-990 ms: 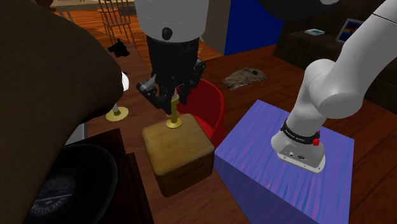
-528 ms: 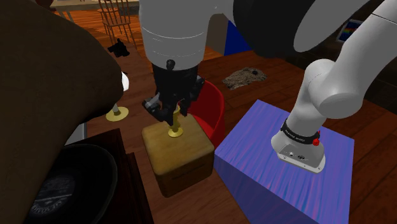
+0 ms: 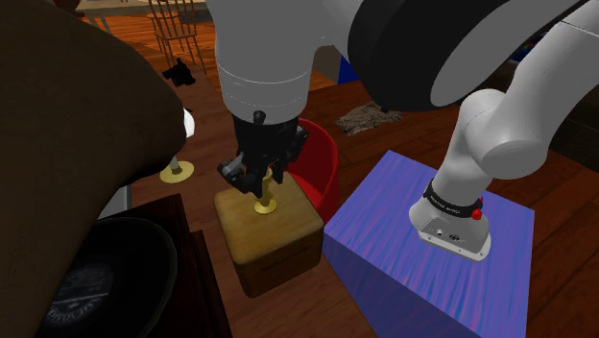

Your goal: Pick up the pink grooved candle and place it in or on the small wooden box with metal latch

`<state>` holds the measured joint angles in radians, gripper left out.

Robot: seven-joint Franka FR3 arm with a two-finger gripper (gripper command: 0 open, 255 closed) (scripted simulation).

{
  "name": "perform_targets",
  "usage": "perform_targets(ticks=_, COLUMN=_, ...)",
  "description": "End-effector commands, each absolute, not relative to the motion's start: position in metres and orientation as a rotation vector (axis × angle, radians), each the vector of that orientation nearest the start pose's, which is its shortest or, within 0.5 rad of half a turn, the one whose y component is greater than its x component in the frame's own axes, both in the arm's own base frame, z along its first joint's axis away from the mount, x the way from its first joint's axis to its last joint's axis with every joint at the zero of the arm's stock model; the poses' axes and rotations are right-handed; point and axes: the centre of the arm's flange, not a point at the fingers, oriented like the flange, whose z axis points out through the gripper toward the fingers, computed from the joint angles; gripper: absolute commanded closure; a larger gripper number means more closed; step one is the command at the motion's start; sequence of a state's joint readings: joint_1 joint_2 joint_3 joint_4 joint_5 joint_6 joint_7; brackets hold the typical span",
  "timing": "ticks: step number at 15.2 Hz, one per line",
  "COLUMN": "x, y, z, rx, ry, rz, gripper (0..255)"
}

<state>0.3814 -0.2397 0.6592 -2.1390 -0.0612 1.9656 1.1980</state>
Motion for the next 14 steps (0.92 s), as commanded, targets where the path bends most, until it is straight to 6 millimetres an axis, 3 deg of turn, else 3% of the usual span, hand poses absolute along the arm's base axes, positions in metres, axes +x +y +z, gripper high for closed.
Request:
perform_targets(ticks=1, x=0.242, y=0.436, z=0.488, rx=-3.194, ry=0.235, rz=-0.303, gripper=255)
perform_targets(ticks=2, x=0.242, y=0.436, z=0.488, rx=-3.194, ry=0.235, rz=-0.303, gripper=255)
perform_targets(ticks=3, x=0.242, y=0.436, z=0.488, rx=-3.194, ry=0.235, rz=-0.303, gripper=0)
perform_targets(ticks=8, x=0.242, y=0.436, z=0.488, rx=-3.194, ry=0.235, rz=-0.303, gripper=0)
perform_targets(ticks=12, x=0.233, y=0.440, z=0.537, rx=-3.194, ry=0.235, rz=-0.303, gripper=0)
perform_targets(ticks=14, x=0.233, y=0.440, z=0.537, rx=-3.194, ry=0.235, rz=-0.303, gripper=0)
